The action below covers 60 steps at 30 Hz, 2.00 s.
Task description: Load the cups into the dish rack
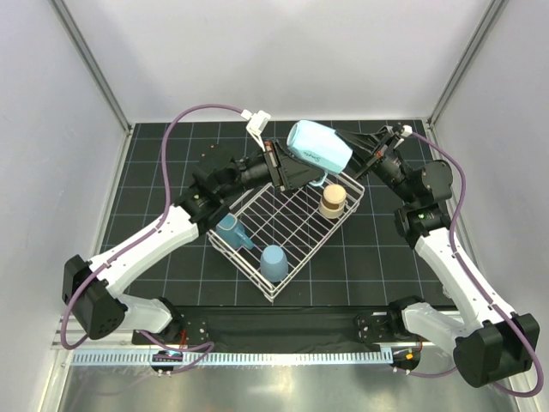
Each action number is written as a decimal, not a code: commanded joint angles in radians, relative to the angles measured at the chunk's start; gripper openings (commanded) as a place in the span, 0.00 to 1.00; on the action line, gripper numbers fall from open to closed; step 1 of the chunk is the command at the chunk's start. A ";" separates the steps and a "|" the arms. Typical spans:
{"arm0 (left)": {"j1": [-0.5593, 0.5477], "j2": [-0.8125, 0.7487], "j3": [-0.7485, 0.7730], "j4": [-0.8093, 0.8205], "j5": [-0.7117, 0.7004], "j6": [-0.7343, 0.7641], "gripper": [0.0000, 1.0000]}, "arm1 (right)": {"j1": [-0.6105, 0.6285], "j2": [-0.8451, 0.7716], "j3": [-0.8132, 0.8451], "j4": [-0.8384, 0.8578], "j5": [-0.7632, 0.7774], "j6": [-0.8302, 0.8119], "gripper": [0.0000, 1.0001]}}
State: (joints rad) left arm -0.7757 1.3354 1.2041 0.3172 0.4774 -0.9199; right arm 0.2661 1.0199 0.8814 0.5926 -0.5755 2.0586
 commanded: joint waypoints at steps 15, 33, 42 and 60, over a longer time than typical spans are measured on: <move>-0.017 -0.024 0.071 -0.021 -0.042 -0.022 0.00 | 0.012 0.031 0.051 0.121 -0.021 0.385 0.27; 0.062 -0.143 0.132 -0.390 -0.200 0.124 0.00 | -0.090 -0.072 0.017 -0.273 -0.280 0.043 0.89; 0.075 -0.059 0.249 -0.760 -0.430 0.305 0.00 | -0.309 0.003 0.326 -1.388 -0.333 -1.019 0.89; 0.050 0.314 0.247 -0.817 -0.606 0.332 0.00 | -0.309 0.059 0.565 -1.831 -0.103 -1.453 0.89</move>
State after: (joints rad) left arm -0.7155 1.6722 1.4109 -0.5591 -0.0605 -0.5968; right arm -0.0433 1.0866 1.4235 -1.2083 -0.6800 0.6495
